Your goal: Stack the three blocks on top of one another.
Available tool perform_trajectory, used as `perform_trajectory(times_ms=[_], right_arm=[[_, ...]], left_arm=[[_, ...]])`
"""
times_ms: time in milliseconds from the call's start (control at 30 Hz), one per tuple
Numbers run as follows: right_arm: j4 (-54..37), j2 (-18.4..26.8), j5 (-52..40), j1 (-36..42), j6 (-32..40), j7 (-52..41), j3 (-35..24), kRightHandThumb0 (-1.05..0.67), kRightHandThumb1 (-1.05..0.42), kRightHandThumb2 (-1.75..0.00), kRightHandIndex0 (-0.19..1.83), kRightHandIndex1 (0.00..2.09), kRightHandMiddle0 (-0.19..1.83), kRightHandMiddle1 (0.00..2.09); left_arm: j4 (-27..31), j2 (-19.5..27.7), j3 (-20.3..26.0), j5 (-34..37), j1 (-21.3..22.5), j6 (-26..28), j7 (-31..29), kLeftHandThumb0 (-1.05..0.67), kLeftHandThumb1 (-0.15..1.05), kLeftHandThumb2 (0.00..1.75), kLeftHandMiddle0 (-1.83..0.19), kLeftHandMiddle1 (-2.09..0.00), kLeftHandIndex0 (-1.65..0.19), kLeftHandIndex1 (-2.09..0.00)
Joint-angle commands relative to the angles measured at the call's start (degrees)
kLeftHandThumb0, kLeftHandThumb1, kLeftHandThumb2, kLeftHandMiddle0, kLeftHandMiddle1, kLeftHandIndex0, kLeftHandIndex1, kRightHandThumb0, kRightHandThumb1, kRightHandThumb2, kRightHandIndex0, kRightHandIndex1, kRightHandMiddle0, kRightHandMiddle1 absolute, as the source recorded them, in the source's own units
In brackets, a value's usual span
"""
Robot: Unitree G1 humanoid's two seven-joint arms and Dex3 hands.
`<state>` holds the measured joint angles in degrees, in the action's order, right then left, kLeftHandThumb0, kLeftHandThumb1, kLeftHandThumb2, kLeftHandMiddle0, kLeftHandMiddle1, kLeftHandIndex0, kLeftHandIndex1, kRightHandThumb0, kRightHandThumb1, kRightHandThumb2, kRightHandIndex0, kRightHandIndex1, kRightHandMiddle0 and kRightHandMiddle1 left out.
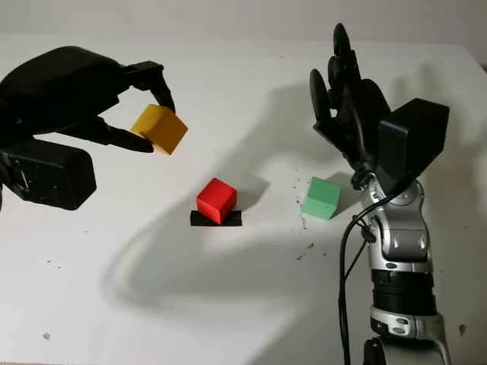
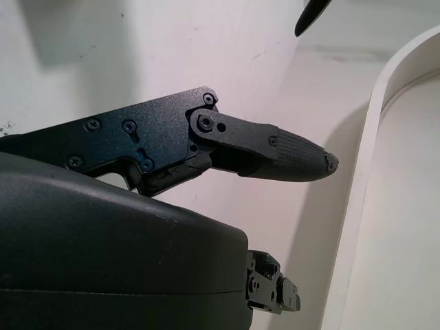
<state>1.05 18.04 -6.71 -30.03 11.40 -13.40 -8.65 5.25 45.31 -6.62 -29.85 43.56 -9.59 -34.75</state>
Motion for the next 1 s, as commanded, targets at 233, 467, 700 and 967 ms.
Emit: perform_trajectory(times_ms=[233, 467, 700, 967], right_arm=[[-1.49, 0.16, -0.34, 0.49, 0.67, -0.04, 0.05, -0.67, -1.05, -0.64, -0.19, 0.0, -0.19, 0.0], [-1.83, -0.1, -0.76, 0.85, 0.45, 0.04, 0.08, -0.65, -1.05, -0.64, -0.19, 0.0, -0.19, 0.0], [-1.05, -0.04, -0.38, 1.2, -0.98, -0.02, 0.15, -0.68, -1.05, -0.61, -0.19, 0.0, -0.19, 0.0], [-1.08, -0.09, -0.46, 1.09, -0.49, 0.38, 0.12, -0.67, -1.05, -0.61, -0.19, 0.0, -0.19, 0.0]], left_arm=[[0.47, -3.97, -6.9, -3.86, 5.02, 0.05, -3.52, -0.35, 1.04, 0.07, -0.48, -0.1, -0.32, -1.35], [0.25, -6.77, -9.9, -5.16, 7.03, 1.77, -7.66, -0.37, 1.05, 0.08, -0.48, -0.09, -0.27, -1.5], [1.57, -8.78, -12.12, -9.37, 7.06, 4.31, -9.61, -0.36, 1.0, 0.05, -0.52, -0.1, -0.33, -1.45], [2.35, -9.68, -13.08, -11.38, 6.72, 6.82, -12.83, -0.37, 1.02, 0.05, -0.54, -0.15, -0.35, -1.45]])
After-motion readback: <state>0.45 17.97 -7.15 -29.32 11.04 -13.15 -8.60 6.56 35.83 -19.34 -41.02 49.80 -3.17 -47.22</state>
